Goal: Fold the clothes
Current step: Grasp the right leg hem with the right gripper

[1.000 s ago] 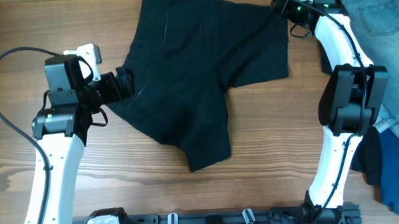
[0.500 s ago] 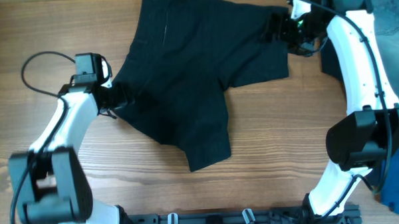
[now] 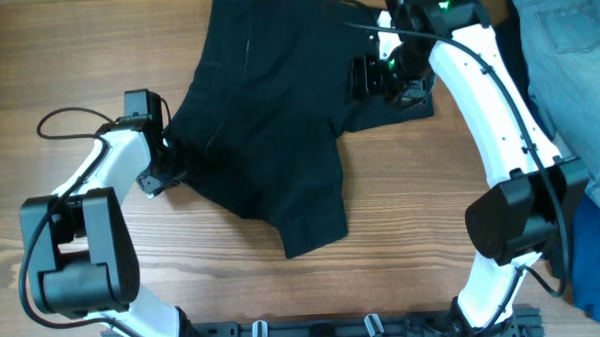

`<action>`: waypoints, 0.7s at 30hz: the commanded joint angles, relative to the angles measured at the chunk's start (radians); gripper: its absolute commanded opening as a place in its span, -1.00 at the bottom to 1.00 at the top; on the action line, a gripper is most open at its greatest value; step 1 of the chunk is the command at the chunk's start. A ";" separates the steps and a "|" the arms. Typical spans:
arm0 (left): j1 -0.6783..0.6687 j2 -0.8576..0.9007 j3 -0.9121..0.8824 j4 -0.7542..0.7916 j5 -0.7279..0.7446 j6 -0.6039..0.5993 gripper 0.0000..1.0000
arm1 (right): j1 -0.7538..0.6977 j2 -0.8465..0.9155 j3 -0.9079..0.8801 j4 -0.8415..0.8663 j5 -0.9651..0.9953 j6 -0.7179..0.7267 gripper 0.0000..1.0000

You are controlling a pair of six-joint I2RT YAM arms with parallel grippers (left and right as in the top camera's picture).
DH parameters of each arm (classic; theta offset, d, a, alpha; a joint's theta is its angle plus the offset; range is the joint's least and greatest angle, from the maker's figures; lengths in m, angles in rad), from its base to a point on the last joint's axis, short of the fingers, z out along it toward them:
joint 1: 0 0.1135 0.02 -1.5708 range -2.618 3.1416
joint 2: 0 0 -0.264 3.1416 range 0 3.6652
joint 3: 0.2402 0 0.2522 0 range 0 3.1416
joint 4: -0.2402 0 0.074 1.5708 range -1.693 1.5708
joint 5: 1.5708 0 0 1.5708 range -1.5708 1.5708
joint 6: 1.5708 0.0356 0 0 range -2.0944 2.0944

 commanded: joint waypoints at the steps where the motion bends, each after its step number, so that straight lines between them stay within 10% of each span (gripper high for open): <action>1: 0.073 0.036 -0.017 -0.035 -0.047 -0.018 0.62 | -0.005 -0.007 -0.077 0.006 0.040 0.015 0.67; 8: 0.275 0.036 -0.027 -0.079 -0.041 -0.015 0.67 | 0.013 -0.010 -0.256 0.110 -0.075 -0.067 0.67; 21: 0.251 0.036 -0.027 -0.084 0.000 -0.009 0.68 | 0.192 -0.010 -0.674 0.454 -0.356 -0.251 0.60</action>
